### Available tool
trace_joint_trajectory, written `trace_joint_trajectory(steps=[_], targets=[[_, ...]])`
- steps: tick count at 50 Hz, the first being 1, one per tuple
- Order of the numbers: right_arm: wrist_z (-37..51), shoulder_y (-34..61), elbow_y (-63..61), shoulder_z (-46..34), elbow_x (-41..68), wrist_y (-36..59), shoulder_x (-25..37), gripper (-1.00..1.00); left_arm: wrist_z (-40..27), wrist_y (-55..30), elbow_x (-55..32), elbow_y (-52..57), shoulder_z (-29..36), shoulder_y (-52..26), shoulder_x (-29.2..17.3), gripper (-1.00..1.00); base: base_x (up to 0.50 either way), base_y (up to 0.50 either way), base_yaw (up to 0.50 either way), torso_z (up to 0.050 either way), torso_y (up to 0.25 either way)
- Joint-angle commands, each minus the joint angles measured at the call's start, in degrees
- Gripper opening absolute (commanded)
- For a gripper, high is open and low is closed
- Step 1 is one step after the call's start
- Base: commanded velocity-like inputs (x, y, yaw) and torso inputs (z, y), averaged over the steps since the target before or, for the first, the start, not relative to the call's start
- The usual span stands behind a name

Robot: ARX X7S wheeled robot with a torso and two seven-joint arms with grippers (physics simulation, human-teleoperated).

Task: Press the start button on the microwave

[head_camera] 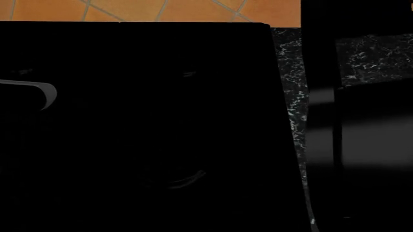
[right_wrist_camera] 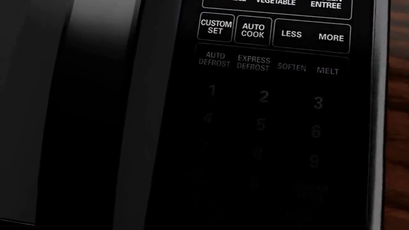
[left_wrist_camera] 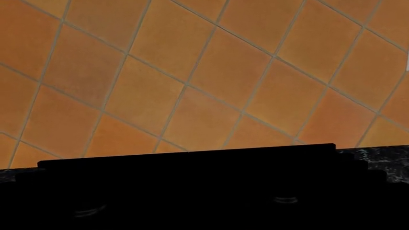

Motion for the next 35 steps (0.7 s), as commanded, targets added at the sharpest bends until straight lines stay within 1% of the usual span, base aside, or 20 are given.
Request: trace_joint_trajectory(steps=[1, 6, 9, 12, 20, 35], targets=[[0.3, 2.1, 10.3, -8.8, 7.8, -7.0, -0.5, -1.0, -0.2, 0.6, -0.4, -0.3, -0.4, 0.6, -0.4, 1.0, 0.0, 0.0, 0.0, 0.0, 0.0], [0.8, 2.5, 14.0, -15.3, 14.3, -9.8, -0.5, -1.0, -0.3, 0.8, -0.6, -0.3, -0.6, 0.9, -0.6, 1.0, 0.02, 0.0, 0.0, 0.0, 0.0], [0.9, 2.2, 15.2, -17.4, 16.4, -10.8, -0.5, -1.0, -0.4, 1.3, -0.7, -0.8, -0.8, 1.2, -0.7, 1.0, 0.04, 0.0, 0.01, 0.009, 0.0], [0.8, 1.8, 15.3, -16.6, 15.8, -11.0, -0.5, -1.0, -0.4, 1.5, -0.8, -1.1, -0.9, 1.2, -0.7, 1.0, 0.04, 0.0, 0.02, 0.01, 0.0], [0.9, 0.7, 15.3, -11.2, 10.9, -9.9, -0.4, -1.0, -0.5, 2.0, -1.0, -1.6, -1.1, 1.4, -0.9, 1.0, 0.04, 0.01, 0.02, 0.008, 0.0], [0.5, 0.1, 15.3, -7.2, 6.7, -8.5, -0.5, -1.0, -0.9, 1.8, -1.5, -1.2, -1.0, 1.4, -1.2, 1.0, 0.03, 0.01, 0.01, 0.006, 0.0]])
